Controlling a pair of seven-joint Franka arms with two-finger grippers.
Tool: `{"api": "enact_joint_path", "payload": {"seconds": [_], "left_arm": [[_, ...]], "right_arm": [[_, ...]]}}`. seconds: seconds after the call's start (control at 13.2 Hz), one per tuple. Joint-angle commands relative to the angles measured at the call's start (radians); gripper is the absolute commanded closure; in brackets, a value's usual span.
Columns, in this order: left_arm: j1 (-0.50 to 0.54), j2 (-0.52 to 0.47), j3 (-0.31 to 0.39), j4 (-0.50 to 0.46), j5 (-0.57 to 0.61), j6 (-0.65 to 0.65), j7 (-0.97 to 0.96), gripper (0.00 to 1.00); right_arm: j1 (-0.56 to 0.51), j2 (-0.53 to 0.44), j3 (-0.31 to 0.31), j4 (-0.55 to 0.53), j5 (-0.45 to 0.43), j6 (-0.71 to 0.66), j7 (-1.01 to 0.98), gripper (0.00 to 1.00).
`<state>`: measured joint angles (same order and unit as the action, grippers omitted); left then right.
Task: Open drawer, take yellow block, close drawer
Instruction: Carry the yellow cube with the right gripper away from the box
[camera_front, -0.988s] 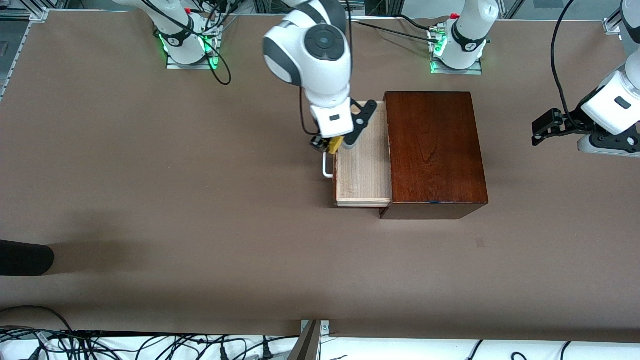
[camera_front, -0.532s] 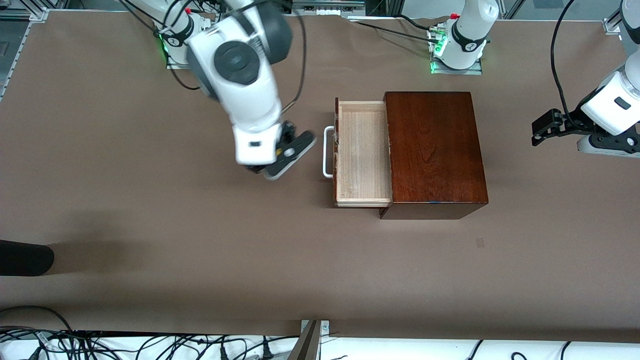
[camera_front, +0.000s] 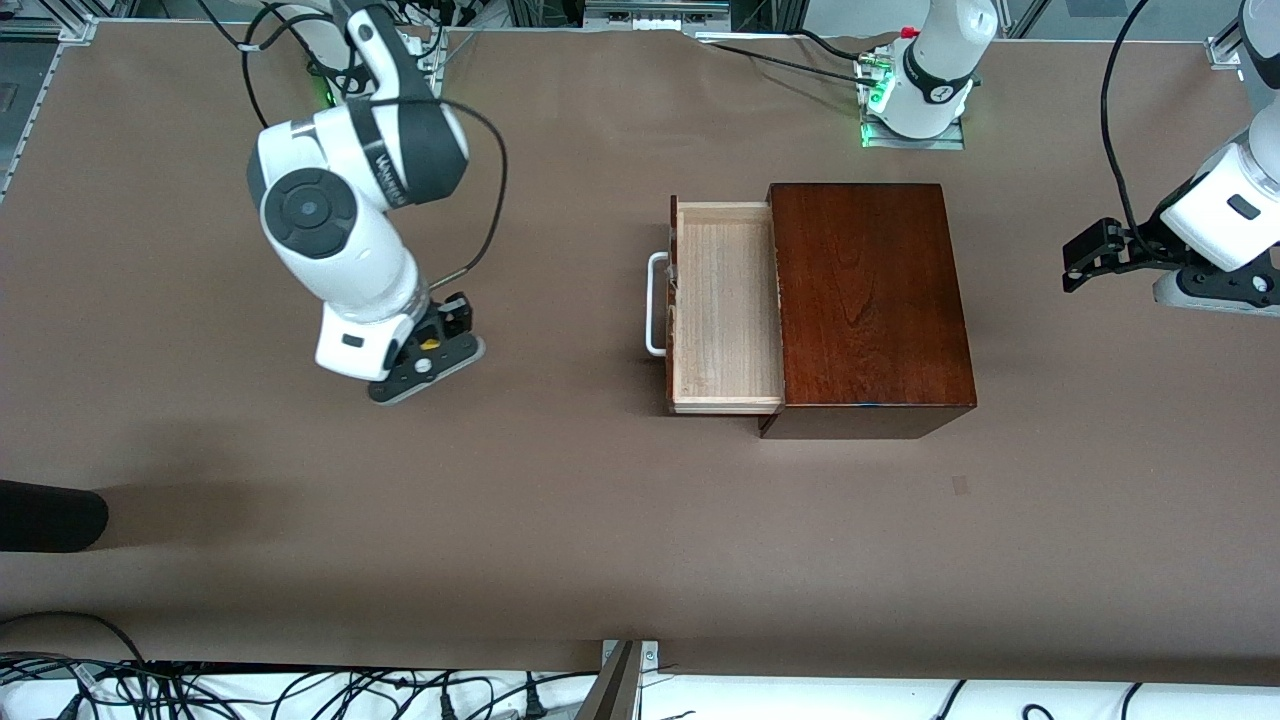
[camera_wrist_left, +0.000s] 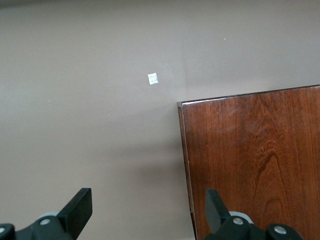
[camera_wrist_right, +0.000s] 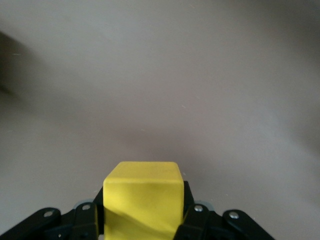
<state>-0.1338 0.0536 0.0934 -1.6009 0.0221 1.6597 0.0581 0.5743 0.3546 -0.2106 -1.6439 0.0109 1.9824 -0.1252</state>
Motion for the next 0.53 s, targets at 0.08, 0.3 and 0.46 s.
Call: {"api": "enact_joint_path", "payload": {"seconds": [0.08,0.3,0.46], "left_arm": [[-0.006,0.040,-0.003,0.035,-0.036,-0.008,0.008,0.00],[-0.007,0.043,-0.004,0.035,-0.037,-0.008,0.008,0.00],[-0.003,0.043,-0.004,0.035,-0.037,-0.008,0.020,0.00]], "right_arm": [[0.010,-0.164,-0.062,-0.327,0.015,0.203,0.056,1.00],[0.010,-0.226,-0.124,-0.511,0.015,0.359,0.058,1.00],[0.010,-0.235,-0.170,-0.585,0.017,0.420,0.059,1.00]]}}
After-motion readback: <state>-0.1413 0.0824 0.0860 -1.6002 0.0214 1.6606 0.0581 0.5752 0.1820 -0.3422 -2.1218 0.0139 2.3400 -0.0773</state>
